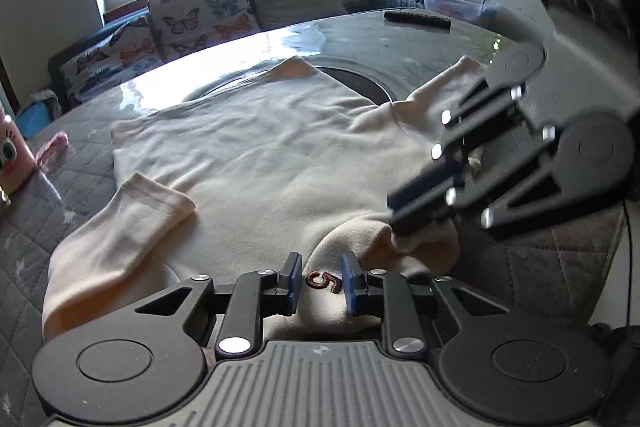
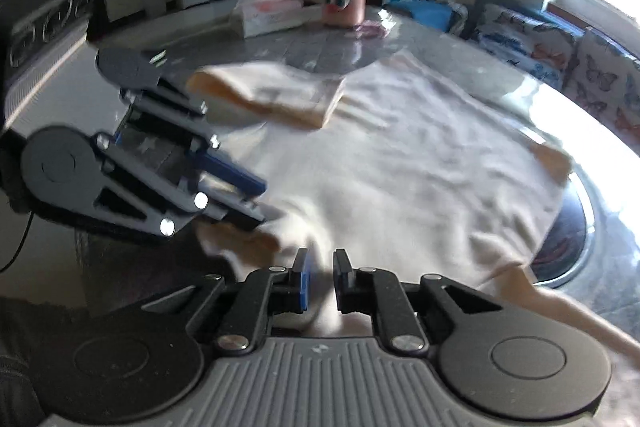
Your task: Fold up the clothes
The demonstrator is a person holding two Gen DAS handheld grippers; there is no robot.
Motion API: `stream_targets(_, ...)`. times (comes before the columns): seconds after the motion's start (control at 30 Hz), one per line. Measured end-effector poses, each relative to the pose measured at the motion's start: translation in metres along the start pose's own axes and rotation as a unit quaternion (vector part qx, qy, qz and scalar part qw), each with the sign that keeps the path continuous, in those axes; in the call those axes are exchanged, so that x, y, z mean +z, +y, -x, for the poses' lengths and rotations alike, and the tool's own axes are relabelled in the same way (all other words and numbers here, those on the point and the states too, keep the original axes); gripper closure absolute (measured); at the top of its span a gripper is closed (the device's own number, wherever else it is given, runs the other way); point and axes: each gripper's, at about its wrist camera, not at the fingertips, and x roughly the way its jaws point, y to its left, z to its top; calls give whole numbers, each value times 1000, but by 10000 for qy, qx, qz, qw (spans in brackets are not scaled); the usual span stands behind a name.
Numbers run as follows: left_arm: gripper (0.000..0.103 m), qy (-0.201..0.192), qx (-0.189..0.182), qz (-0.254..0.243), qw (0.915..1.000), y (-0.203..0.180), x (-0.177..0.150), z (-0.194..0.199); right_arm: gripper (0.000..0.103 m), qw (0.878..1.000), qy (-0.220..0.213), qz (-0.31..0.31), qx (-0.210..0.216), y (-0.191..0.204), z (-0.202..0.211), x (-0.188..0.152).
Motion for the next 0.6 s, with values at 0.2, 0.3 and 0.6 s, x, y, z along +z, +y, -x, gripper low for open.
stream_targets(0.2,78,-75,248,530,9983,32,6,0,75,10000,-38,68,-13,0,4,3)
stream_targets(0.3,78,-51,404,778,9961,47,9,-10,75,10000,-14,44,4,-1,0,4)
stream_targets(0.6,76,-290,1226,1380,9824,94,8,-23,67,9999,81,35,81,0,-5,3)
